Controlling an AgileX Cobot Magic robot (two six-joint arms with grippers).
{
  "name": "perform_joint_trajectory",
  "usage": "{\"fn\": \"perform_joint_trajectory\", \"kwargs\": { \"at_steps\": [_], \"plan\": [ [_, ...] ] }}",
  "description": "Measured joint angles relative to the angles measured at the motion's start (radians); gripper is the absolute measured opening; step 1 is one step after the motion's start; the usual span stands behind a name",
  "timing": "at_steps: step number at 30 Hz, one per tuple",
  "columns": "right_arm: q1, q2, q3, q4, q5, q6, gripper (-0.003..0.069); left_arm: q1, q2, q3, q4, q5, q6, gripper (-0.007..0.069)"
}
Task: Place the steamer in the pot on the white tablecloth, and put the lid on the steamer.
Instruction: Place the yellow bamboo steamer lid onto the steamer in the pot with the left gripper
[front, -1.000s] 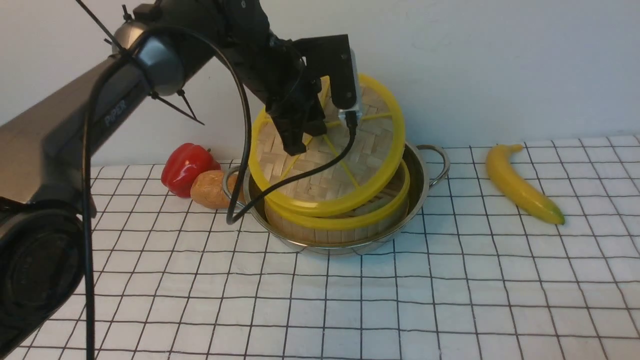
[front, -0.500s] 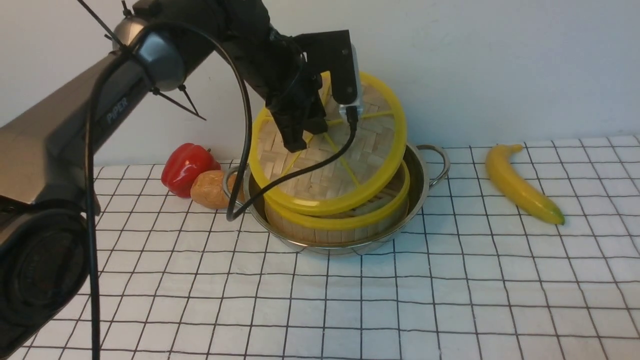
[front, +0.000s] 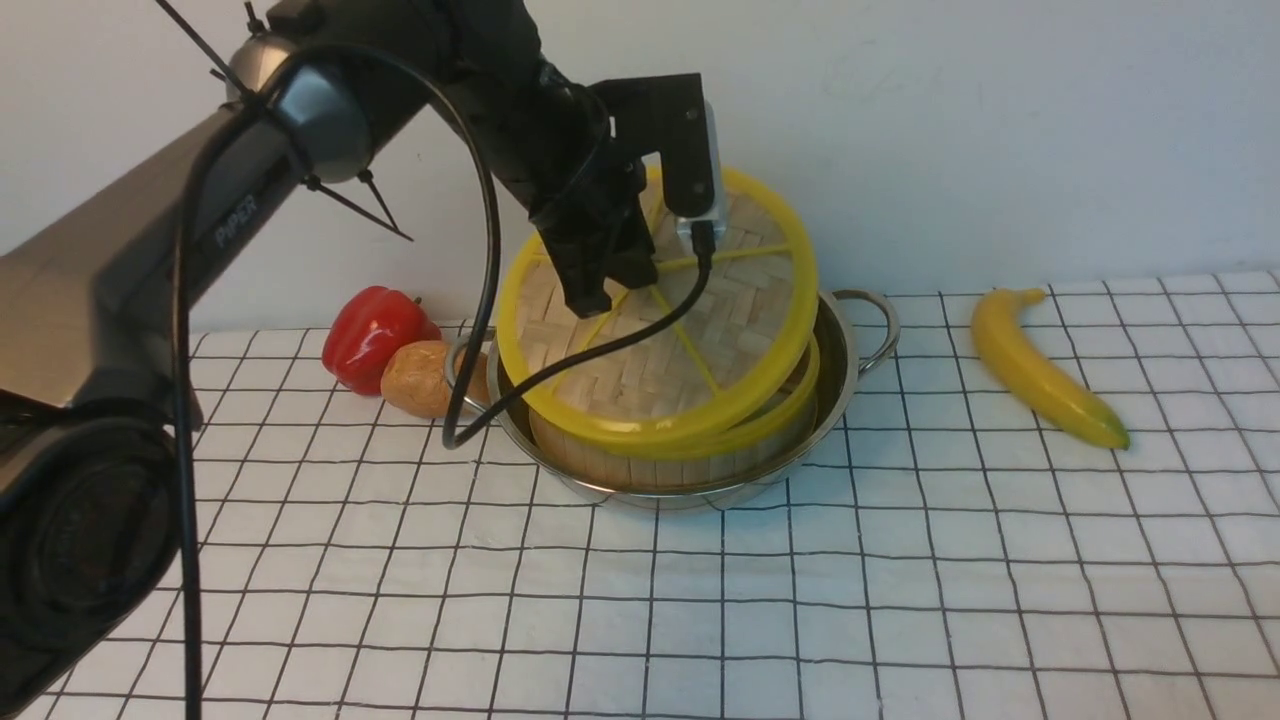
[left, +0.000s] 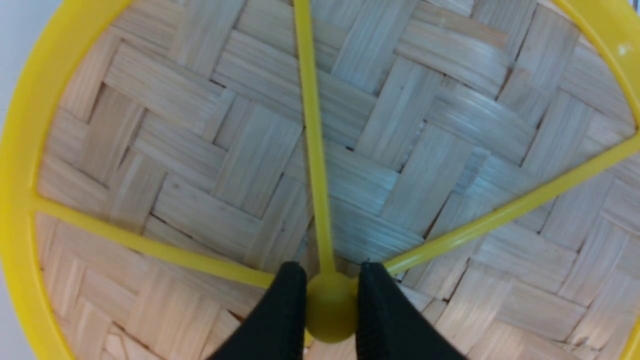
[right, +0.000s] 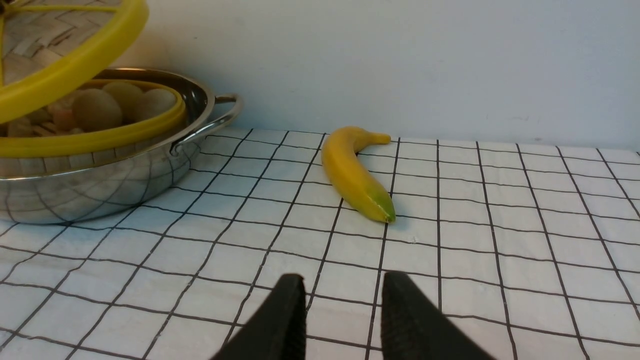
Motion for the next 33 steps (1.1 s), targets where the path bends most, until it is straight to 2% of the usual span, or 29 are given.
{"fn": "perform_joint_trajectory", "kwargs": {
  "at_steps": [7,23,33],
  "plan": [
    [0.000,0.000,0.000,-0.001,0.000,0.000,0.0240,0.000,0.024,0.000,-0.005,-0.052,0.036,0.0117],
    [0.000,0.000,0.000,0.000,0.000,0.000,0.0240,0.000,0.061,0.000,-0.029,-0.062,0.092,0.0117],
    [0.000,0.000,0.000,0.000,0.000,0.000,0.0240,0.000,0.092,0.000,-0.039,-0.107,0.194,0.0117]
  ]
}}
